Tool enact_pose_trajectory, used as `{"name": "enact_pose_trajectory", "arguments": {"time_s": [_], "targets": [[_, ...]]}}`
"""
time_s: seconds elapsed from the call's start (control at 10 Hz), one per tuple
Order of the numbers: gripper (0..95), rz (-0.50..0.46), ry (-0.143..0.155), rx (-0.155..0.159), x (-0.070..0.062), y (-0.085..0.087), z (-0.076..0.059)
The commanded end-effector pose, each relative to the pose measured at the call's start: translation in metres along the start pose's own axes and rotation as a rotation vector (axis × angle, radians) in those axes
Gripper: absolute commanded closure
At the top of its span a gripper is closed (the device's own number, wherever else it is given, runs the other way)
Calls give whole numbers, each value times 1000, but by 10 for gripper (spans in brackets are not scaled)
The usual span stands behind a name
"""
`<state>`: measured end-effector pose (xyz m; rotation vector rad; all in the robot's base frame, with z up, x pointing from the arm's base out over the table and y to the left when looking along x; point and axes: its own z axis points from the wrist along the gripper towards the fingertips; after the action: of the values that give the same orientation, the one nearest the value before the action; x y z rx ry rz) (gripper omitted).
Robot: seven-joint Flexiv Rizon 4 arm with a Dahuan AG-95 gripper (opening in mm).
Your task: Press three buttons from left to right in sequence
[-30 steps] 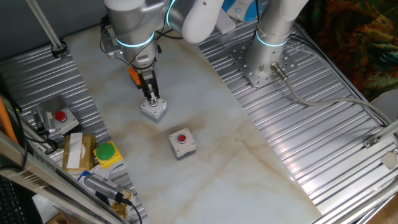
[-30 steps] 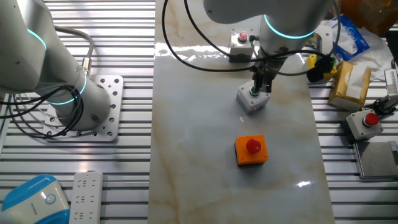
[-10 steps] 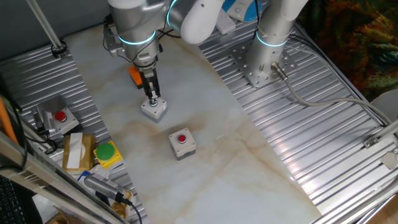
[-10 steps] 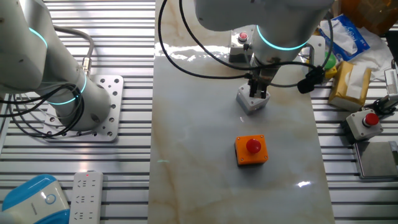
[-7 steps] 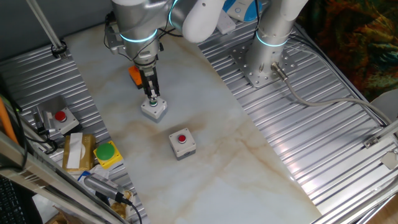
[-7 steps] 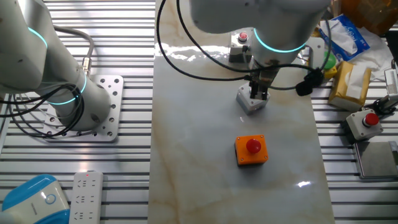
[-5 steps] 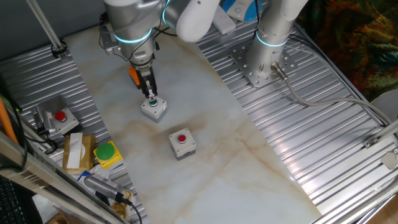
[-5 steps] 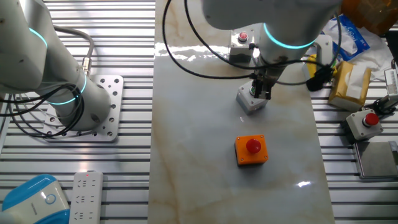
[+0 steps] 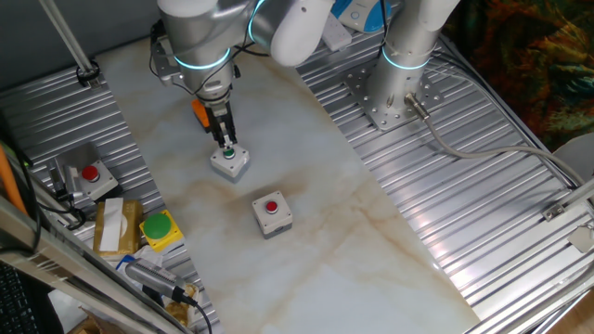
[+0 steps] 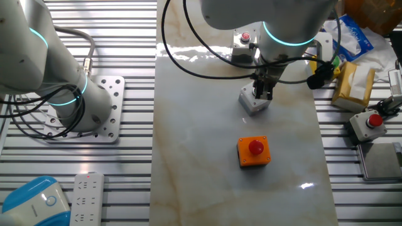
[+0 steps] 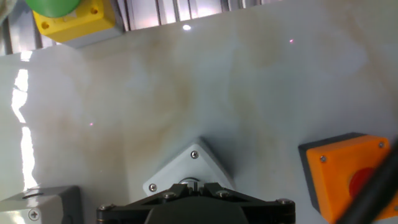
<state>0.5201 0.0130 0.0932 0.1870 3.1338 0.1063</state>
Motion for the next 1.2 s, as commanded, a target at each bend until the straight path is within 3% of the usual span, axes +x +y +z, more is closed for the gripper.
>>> {"name": "enact_pose_trajectory", "arguments": {"time_s": [0.1,0.4,1.2], "targets": [[950,-6,1,-7,4,0,1],[950,-6,1,-20,6,0,-1],[950,18,-12,-2,3,7,1]]}}
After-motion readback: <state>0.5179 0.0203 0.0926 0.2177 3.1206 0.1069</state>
